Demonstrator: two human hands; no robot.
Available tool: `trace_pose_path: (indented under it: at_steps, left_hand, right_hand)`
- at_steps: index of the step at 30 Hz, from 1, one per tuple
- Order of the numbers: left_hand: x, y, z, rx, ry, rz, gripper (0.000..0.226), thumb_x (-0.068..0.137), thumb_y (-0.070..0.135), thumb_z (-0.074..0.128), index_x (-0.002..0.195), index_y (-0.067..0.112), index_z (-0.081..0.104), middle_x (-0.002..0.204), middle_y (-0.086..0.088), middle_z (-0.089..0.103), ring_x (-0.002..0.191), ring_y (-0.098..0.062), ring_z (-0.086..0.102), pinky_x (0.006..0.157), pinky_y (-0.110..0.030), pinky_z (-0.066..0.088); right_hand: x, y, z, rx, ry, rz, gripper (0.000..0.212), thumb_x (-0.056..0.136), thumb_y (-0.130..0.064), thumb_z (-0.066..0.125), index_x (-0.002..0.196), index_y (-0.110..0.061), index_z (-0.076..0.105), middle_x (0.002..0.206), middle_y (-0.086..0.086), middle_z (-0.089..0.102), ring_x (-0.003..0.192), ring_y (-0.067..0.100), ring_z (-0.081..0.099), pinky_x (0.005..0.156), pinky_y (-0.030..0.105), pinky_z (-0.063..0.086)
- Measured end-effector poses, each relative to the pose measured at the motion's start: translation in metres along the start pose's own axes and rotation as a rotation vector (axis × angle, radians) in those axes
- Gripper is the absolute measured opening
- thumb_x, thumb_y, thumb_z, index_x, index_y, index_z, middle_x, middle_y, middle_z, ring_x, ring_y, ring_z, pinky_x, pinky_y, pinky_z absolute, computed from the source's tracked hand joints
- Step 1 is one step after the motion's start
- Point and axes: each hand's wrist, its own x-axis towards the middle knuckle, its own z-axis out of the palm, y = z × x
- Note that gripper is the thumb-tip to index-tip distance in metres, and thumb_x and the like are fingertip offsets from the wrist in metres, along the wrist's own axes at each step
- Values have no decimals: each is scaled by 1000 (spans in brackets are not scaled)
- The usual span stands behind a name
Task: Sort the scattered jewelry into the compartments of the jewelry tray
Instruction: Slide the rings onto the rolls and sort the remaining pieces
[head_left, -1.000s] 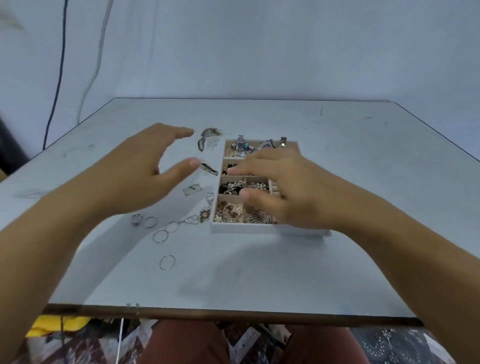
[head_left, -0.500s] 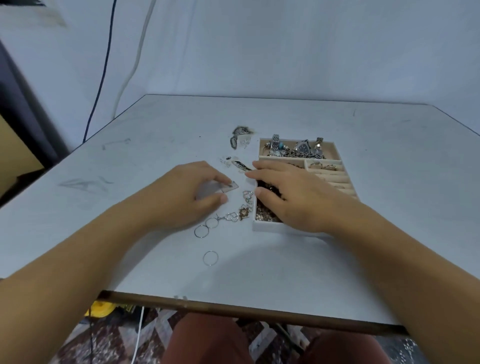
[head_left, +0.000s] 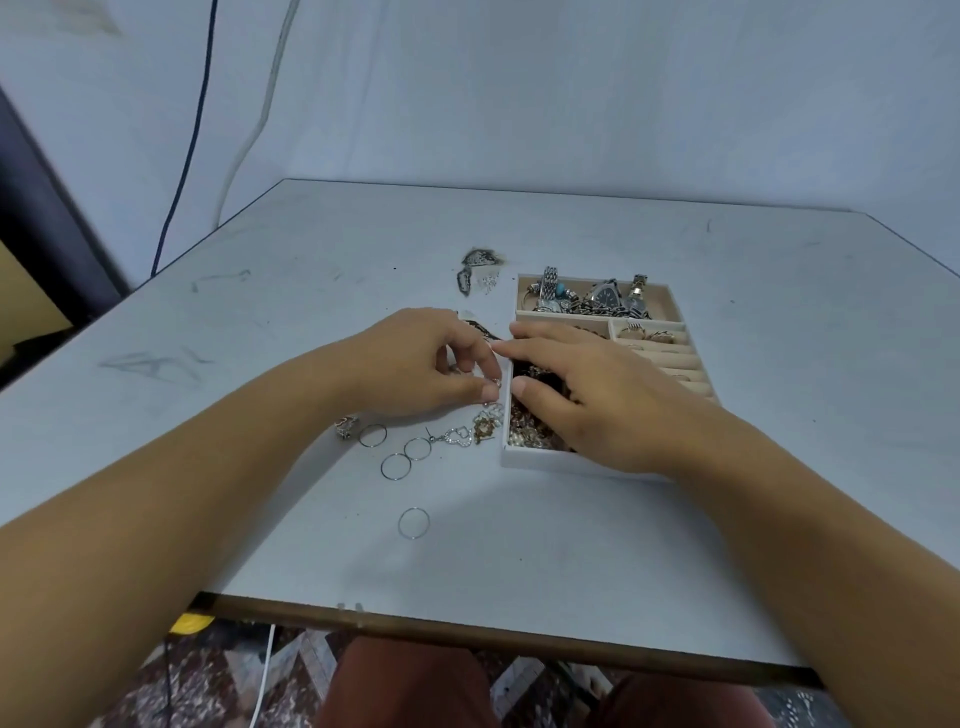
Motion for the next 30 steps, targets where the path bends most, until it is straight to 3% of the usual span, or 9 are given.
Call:
trace_pose_path:
  at_steps: [5, 12, 15, 21, 26, 30]
  left_hand:
    - [1, -4, -4, -22, -58, -52, 12, 81, 40, 70, 83, 30, 65, 81, 10, 64, 71, -6, 54, 67, -19, 43]
    - [-20, -12, -15, -153, 80, -126, 12, 85, 34, 66, 79, 23, 66, 76, 4, 71, 63, -5, 55, 58, -10, 40]
    - [-34, -16, -19, -188, 171, -130, 10, 87, 30, 65, 78, 24, 66, 74, 4, 71, 65, -15, 59, 63, -18, 43]
    - [-56, -27, -14, -378, 364, -94, 2, 85, 25, 67, 84, 26, 68, 77, 6, 71, 68, -12, 62, 71, -27, 48]
    - [-60, -29, -5, -510, 484, -79, 8, 81, 33, 71, 87, 30, 68, 83, -1, 70, 76, -24, 64, 69, -30, 47]
    - [-61, -26, -4, -500, 494, -63, 15, 75, 38, 66, 86, 28, 68, 83, -2, 71, 75, -25, 62, 68, -39, 48]
  right_hand:
    - [-1, 0, 0, -5, 1, 14, 43, 97, -40, 41, 140, -34, 41, 152, -13, 31, 138, 1, 24, 97, 13, 17]
    - [-1, -1, 0, 3, -5, 12, 43, 97, -40, 43, 140, -34, 42, 151, -12, 32, 138, 2, 24, 101, 15, 18]
    - [-1, -2, -1, 40, 10, 13, 39, 96, -39, 45, 134, -32, 50, 146, -11, 39, 135, 2, 30, 104, 18, 22]
    - [4, -20, -8, 77, 7, -47, 26, 88, -44, 57, 109, -32, 67, 124, -13, 55, 118, 1, 47, 97, 23, 37]
    - [5, -38, -6, -130, -44, -30, 39, 76, -57, 59, 108, -36, 64, 121, -16, 55, 118, 10, 46, 102, 36, 35]
    - [4, -45, -1, -111, -14, -32, 36, 77, -55, 59, 109, -38, 63, 121, -18, 53, 119, 10, 42, 105, 35, 26]
